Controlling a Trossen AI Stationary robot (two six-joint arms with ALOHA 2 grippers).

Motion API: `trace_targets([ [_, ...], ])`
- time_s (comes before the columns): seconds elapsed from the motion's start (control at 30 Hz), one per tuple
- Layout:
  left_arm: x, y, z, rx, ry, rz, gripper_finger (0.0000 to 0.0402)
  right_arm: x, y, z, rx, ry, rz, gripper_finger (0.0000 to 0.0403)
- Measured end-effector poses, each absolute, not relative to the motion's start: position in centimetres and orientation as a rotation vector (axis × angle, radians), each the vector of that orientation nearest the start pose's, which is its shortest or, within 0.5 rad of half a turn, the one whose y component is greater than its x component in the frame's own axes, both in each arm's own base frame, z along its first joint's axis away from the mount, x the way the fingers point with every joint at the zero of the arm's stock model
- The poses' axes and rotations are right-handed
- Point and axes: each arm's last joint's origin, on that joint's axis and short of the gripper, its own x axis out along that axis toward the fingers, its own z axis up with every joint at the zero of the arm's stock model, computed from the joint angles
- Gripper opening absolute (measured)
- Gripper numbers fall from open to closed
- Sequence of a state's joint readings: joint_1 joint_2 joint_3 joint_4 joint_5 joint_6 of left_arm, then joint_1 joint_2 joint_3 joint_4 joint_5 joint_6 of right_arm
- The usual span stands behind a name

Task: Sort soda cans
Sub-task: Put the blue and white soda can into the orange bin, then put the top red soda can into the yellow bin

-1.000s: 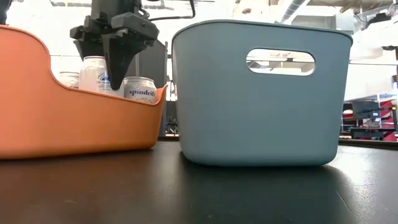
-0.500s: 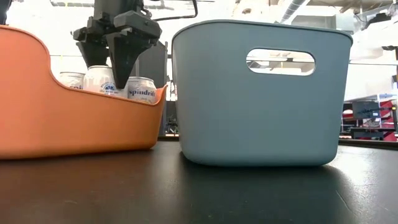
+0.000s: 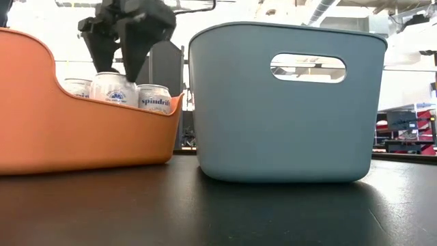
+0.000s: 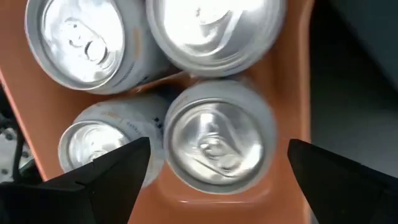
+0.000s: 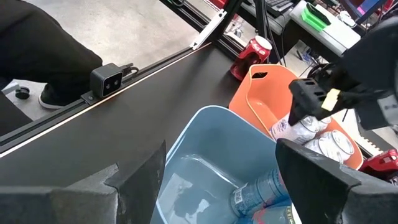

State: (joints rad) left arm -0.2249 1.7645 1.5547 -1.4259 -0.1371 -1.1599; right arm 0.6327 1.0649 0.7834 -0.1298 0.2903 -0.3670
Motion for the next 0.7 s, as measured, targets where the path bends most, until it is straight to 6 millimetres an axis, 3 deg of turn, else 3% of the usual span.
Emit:
trace_targets([
  [0.33, 31.3, -6.9, 31.1, -0.609, 1.328, 0.804, 0.0377, 19.2, 13.0, 28.6, -0.542, 0.306, 0.404, 0.0323],
  [0.7, 30.7, -8.5, 34.6, -0.55, 1.227, 0.755, 0.0377, 19.2, 13.0, 28.5, -0.543, 0.31, 0.404, 0.0323],
])
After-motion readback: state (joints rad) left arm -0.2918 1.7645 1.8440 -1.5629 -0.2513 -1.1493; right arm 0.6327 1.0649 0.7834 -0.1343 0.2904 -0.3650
